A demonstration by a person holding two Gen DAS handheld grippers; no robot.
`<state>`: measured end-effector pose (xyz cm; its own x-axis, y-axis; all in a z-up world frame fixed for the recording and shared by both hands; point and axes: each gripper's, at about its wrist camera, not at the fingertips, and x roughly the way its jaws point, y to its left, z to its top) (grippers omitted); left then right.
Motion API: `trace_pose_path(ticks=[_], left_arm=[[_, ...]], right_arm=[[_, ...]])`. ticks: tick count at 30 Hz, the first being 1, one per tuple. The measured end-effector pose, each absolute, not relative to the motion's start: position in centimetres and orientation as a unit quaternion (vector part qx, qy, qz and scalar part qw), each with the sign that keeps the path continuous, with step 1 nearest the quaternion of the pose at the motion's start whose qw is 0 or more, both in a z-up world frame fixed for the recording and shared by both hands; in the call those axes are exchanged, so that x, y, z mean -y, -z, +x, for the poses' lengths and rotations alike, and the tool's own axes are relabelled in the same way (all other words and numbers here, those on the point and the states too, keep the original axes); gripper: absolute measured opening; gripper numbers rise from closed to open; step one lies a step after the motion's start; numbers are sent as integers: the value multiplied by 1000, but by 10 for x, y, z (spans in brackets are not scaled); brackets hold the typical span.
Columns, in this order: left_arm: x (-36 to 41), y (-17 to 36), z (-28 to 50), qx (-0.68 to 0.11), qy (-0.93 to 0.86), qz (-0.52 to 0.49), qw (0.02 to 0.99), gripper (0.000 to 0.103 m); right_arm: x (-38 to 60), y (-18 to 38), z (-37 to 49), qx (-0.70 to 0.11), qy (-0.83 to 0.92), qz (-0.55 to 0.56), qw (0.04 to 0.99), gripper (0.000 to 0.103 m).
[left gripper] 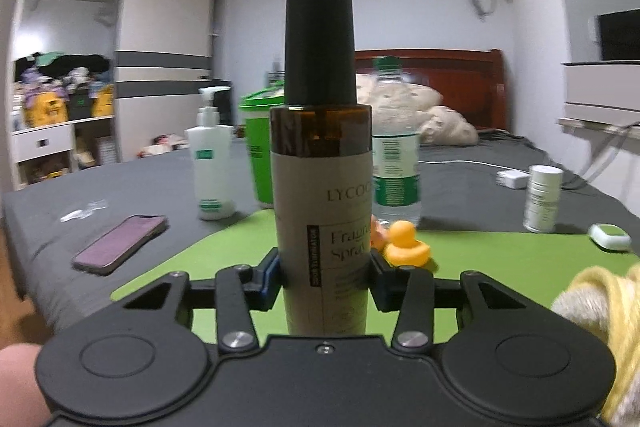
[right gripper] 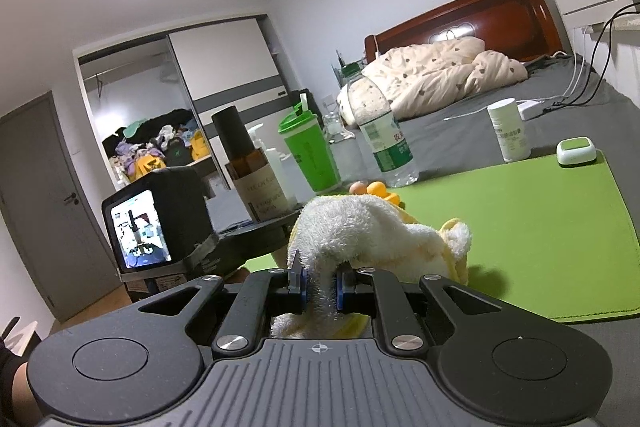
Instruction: Clean container
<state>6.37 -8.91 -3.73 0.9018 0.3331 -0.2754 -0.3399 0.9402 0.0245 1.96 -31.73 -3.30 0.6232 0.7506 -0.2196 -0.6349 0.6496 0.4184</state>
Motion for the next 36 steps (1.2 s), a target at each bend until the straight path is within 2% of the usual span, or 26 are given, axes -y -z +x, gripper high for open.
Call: trace_pose_path(ticks=[21, 36], left_arm=[[16, 19, 67, -167, 116, 28, 979, 42], [-12, 18, 68, -171, 310, 87, 931, 42]], right_arm=[[297, 3, 22, -165, -393, 133, 895, 13], [261, -31, 26, -128, -411, 96, 898, 13]])
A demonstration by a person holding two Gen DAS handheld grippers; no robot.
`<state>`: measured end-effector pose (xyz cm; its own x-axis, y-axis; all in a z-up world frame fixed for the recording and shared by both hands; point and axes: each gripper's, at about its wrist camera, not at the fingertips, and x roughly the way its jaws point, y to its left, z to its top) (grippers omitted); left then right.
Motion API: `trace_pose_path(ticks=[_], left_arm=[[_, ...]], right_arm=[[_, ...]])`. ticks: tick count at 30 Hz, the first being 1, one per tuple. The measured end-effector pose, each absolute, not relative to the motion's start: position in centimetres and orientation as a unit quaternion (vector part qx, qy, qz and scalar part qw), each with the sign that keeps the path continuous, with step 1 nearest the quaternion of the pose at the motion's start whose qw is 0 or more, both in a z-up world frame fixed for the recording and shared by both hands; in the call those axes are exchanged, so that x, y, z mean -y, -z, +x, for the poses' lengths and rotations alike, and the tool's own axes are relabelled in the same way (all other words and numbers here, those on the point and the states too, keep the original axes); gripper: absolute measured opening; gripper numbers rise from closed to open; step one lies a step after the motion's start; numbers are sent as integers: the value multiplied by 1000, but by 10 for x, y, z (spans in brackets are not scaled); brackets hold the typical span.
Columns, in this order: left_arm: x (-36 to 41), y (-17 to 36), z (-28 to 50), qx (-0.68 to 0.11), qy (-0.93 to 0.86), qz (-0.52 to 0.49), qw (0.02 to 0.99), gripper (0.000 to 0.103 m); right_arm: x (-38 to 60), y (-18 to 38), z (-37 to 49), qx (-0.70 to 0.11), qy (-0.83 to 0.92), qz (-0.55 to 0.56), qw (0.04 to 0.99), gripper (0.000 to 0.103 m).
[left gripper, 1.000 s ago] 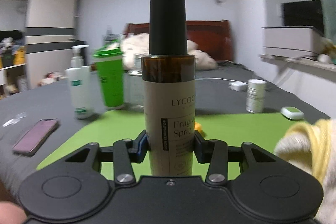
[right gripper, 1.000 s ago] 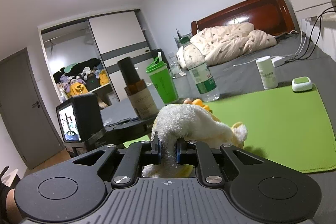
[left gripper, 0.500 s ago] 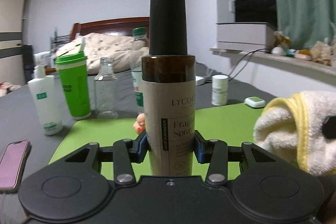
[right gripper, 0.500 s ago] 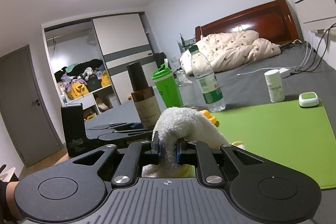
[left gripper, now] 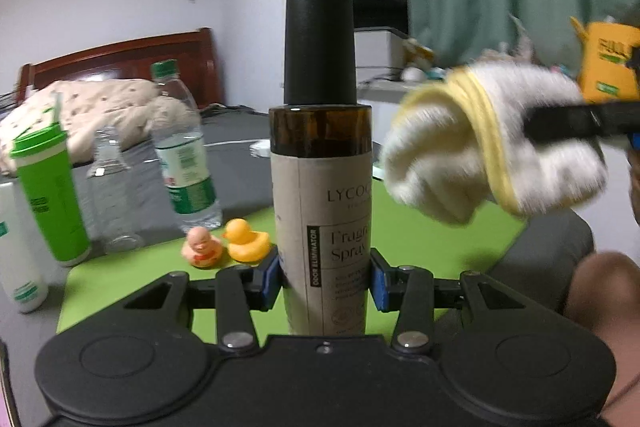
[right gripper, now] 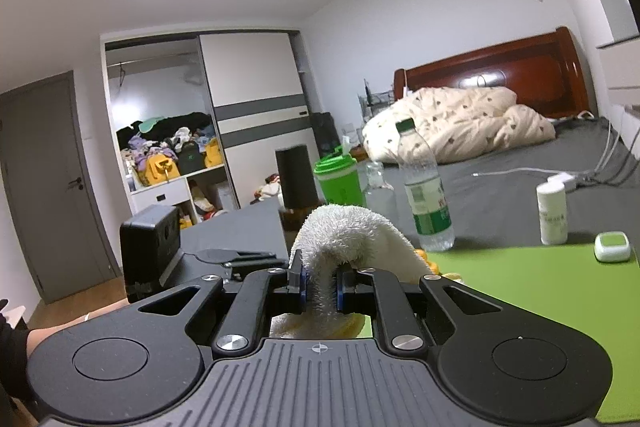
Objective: Clean container
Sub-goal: 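Bring the towel back against the bottle's side with the right gripper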
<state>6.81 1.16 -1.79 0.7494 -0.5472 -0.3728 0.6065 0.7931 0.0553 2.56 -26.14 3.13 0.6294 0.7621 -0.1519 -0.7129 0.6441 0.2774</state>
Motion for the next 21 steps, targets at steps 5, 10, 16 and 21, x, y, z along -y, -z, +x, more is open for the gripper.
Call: trace_pose_path(ticks=[5, 10, 16, 21], left_arm=[[-15, 25, 70, -183, 345, 93, 916, 42], [-17, 30, 67, -176, 363, 88, 911, 42], [-20, 32, 63, -171, 370, 95, 908, 42], [-21, 32, 62, -170, 368, 96, 909, 42]], right_arm=[[257, -41, 28, -115, -418, 96, 896, 13], [244, -47, 31, -108, -431, 91, 891, 13], [228, -38, 43, -129, -442, 85, 884, 13], [219, -32, 55, -145, -440, 86, 882, 13]])
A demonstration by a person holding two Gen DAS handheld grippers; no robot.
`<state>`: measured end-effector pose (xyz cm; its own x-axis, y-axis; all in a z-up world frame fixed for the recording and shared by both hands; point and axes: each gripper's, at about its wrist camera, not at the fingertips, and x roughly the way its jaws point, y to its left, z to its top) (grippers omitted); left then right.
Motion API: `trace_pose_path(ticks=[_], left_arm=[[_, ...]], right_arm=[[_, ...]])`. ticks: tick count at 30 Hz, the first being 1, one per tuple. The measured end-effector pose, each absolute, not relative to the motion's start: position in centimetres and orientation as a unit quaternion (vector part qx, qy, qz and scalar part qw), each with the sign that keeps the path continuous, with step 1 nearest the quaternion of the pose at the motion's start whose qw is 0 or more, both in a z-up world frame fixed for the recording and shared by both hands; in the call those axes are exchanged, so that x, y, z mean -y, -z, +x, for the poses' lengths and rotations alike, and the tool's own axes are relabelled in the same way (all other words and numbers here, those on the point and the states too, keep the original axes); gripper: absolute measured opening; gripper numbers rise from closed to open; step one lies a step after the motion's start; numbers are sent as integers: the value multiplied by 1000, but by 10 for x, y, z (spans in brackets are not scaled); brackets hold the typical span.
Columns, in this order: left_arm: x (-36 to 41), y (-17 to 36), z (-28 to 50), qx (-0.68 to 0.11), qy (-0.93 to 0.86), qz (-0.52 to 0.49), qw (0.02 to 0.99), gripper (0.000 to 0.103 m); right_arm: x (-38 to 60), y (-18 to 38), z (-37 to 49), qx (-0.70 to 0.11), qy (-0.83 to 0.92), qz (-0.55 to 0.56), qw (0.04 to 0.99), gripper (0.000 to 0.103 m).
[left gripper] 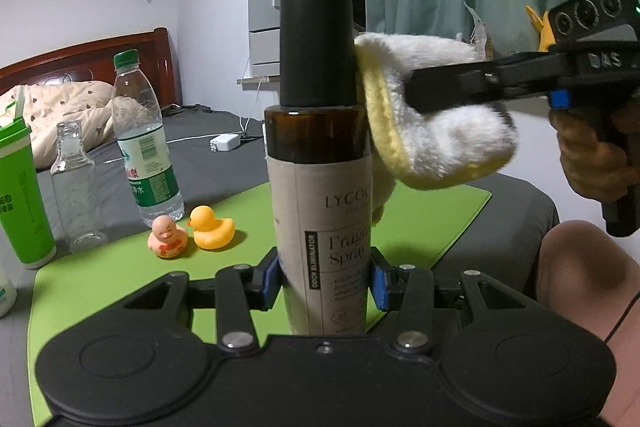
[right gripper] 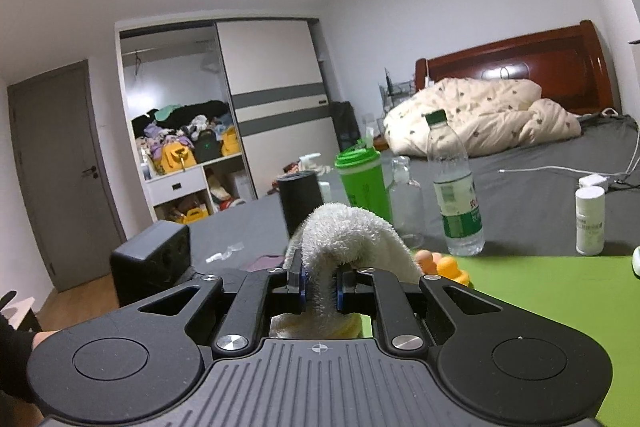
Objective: Clean container
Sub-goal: 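Bring the towel back against the bottle's side with the right gripper, then wipe the bottle's body up and down with the towel in the right gripper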
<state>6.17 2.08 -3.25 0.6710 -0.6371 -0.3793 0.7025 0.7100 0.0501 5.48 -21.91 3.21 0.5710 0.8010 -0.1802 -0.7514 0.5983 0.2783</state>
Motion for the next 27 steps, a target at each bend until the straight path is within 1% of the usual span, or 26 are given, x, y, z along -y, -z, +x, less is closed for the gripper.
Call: trace_pose_path(ticks=[7, 15, 27], left_arm=[[-21, 33, 64, -170, 366, 100, 910, 43], [-20, 33, 57, -168, 365, 108, 909, 43], [-19, 34, 56, -168, 363, 110, 910, 43]], right_arm=[[216, -36, 73, -147, -433, 77, 886, 13], [206, -43, 92, -151, -434, 40, 887, 13], [192, -29, 122, -186, -452, 40, 871, 13]])
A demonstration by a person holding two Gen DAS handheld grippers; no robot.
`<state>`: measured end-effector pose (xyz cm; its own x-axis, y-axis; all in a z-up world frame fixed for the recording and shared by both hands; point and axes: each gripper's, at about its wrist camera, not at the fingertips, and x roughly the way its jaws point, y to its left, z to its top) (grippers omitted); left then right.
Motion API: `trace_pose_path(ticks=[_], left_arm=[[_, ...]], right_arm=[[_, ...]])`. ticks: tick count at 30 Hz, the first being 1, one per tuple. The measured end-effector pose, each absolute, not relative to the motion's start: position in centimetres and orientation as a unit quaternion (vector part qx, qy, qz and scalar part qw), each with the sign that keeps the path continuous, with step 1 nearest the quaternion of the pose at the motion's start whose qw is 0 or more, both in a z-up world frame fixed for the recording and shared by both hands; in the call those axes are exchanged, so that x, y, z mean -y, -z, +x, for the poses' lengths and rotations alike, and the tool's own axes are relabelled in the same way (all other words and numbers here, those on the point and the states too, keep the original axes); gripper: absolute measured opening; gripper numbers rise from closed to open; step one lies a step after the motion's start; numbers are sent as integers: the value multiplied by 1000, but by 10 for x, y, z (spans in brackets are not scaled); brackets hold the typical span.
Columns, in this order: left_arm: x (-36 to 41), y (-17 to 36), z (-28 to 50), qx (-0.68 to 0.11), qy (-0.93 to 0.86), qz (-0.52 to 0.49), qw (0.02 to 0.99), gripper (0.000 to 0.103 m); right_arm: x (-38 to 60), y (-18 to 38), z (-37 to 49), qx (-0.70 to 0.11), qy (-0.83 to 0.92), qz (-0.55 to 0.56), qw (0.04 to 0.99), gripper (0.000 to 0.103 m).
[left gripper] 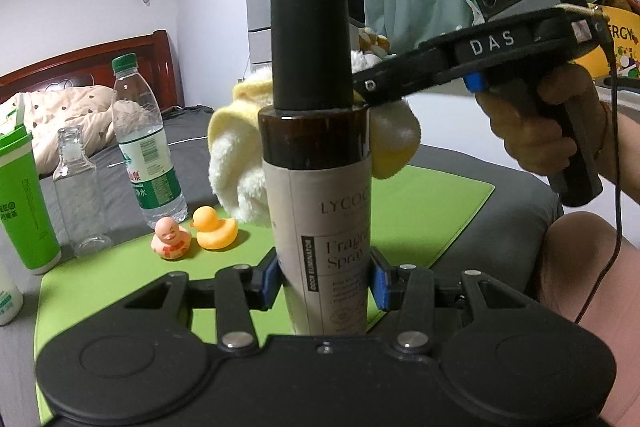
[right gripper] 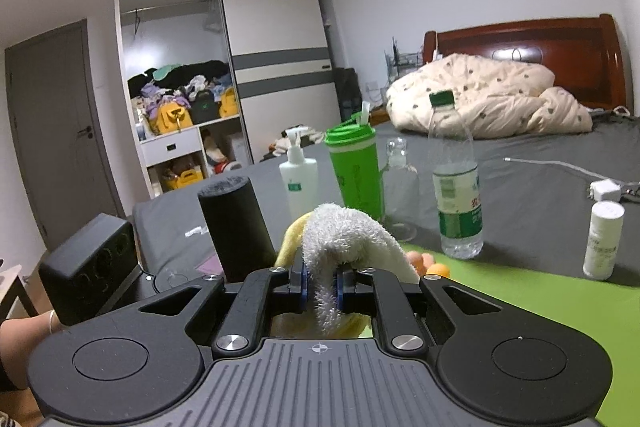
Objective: Clean container
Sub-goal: 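Wipe the bottle's body up and down with the towel in the right gripper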
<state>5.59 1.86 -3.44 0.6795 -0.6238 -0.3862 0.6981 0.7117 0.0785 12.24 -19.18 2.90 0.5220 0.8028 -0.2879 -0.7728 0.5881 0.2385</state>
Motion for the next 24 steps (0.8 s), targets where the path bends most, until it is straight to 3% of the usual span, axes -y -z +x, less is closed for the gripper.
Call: trace_pose_path(ticks=[24], left_arm=[[-16, 31, 62, -177, 359, 118, 909, 43]], right_arm=[[202, 34, 136, -279, -455, 65, 843, 13]])
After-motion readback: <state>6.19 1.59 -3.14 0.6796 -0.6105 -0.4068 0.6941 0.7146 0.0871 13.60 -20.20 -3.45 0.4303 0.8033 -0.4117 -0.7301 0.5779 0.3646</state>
